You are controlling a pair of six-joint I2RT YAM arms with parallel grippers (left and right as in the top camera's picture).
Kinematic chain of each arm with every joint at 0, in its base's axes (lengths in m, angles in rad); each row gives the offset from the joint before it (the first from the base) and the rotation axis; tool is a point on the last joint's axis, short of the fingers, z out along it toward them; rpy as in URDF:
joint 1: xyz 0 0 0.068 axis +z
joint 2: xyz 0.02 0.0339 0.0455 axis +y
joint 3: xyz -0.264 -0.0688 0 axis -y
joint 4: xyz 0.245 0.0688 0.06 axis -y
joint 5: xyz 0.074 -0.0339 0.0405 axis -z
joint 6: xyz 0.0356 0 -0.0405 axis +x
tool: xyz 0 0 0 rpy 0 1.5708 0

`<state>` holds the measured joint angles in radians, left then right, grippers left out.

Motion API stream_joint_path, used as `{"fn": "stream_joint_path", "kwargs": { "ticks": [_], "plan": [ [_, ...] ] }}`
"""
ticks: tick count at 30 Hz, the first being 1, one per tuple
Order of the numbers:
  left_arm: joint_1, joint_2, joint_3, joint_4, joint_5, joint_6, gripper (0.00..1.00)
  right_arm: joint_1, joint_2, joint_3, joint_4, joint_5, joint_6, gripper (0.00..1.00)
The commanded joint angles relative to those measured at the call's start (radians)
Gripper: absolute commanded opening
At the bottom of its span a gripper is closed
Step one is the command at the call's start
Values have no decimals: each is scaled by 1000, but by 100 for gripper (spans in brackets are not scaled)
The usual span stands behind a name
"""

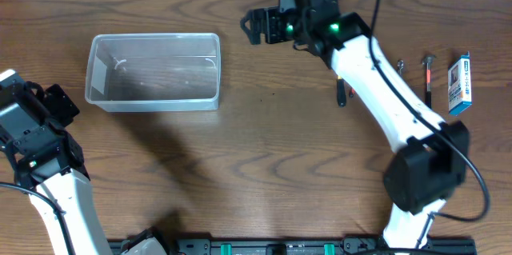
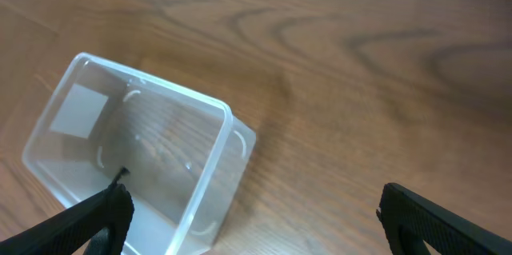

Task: Pack container
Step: 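Move the right gripper over to the clear plastic container's right rim, then grip the container rim with the right gripper and drag it rightward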

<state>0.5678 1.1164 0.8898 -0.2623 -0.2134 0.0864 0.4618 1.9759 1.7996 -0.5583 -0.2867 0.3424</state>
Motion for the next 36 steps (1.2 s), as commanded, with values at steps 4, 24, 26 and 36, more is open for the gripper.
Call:
{"fn": "stream_joint_path", "kwargs": {
  "ticks": [4,24,26,36],
  "plan": [
    [5,7,18,0,-8,14,98,96,100,63,-20,89,97,99],
    [5,7,18,0,-8,14,98,332,199,63,-69,319,91,96],
    [5,7,18,0,-8,14,98,333,218,63,-69,338,111,95],
    [5,7,18,0,-8,14,98,327,301,63,-70,335,143,88]
  ]
}}
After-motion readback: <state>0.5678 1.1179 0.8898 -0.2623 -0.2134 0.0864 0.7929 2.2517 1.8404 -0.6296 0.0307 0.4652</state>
